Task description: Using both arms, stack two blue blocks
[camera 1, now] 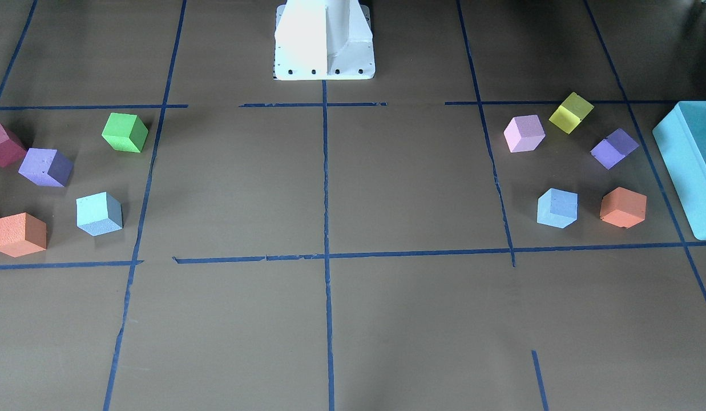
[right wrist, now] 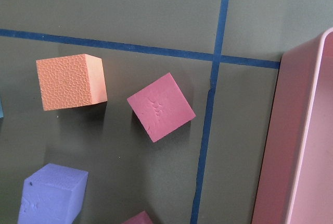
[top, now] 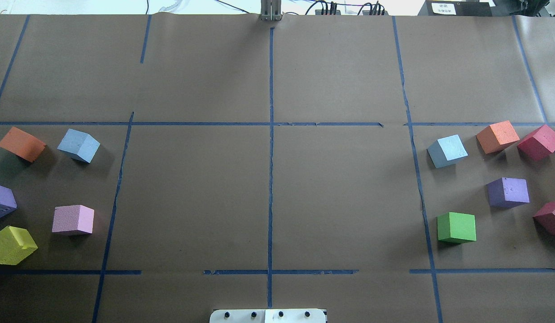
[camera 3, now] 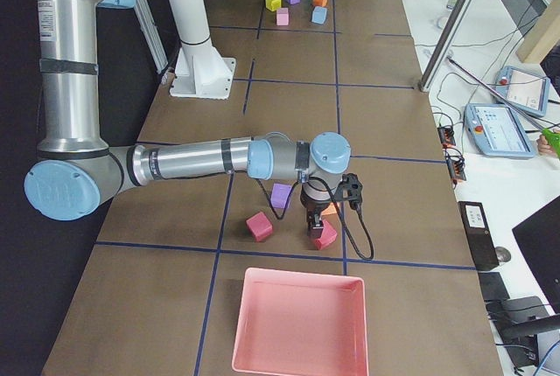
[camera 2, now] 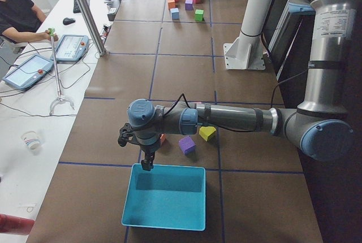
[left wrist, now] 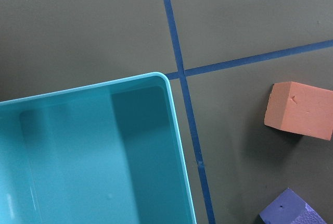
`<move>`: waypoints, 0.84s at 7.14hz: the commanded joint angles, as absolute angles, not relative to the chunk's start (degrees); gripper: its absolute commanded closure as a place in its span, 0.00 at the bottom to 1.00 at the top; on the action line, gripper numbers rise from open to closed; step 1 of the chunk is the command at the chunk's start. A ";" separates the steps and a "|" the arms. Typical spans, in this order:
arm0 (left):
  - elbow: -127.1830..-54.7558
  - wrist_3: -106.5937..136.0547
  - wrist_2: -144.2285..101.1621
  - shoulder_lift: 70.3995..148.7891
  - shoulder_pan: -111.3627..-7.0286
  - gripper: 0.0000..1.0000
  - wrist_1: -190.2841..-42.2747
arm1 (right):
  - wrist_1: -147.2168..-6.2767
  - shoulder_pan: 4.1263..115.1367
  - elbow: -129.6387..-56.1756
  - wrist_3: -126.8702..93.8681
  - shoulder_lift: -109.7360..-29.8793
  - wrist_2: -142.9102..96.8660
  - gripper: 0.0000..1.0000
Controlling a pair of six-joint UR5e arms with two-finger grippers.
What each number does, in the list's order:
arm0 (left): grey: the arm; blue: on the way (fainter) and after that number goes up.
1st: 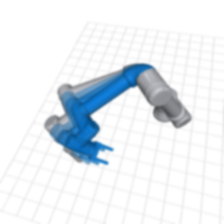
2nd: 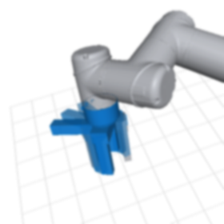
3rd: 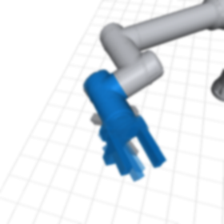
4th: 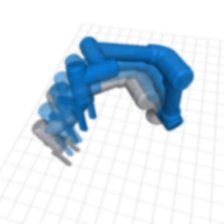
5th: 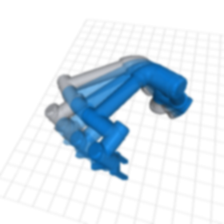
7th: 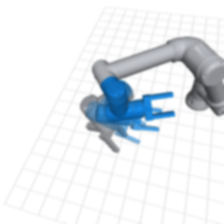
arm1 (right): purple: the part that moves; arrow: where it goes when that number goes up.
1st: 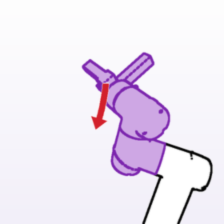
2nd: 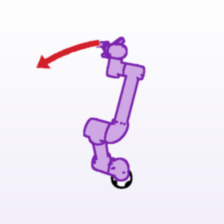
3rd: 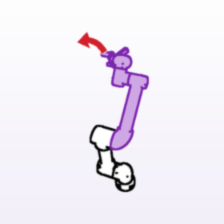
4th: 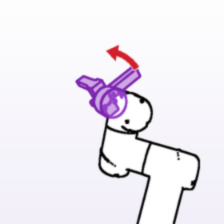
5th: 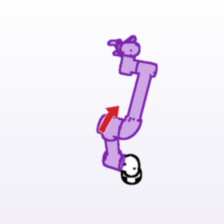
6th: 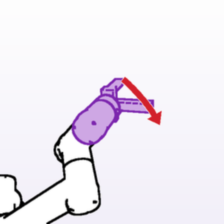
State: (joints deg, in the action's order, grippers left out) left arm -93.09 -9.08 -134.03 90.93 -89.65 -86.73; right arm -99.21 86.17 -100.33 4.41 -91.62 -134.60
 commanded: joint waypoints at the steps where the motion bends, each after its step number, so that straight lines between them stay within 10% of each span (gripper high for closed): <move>1: -94.91 -8.27 -133.95 90.88 -89.65 0.00 -86.40 | -99.14 86.22 -100.28 4.66 -91.76 -134.65 0.00; 6: -98.08 -8.17 -133.95 89.56 -89.56 0.00 -86.49 | -99.14 86.22 -100.98 4.57 -91.76 -135.00 0.00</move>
State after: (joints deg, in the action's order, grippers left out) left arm -97.38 -8.26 -133.88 90.14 -89.62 -86.56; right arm -99.14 86.22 -100.62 4.61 -91.77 -134.75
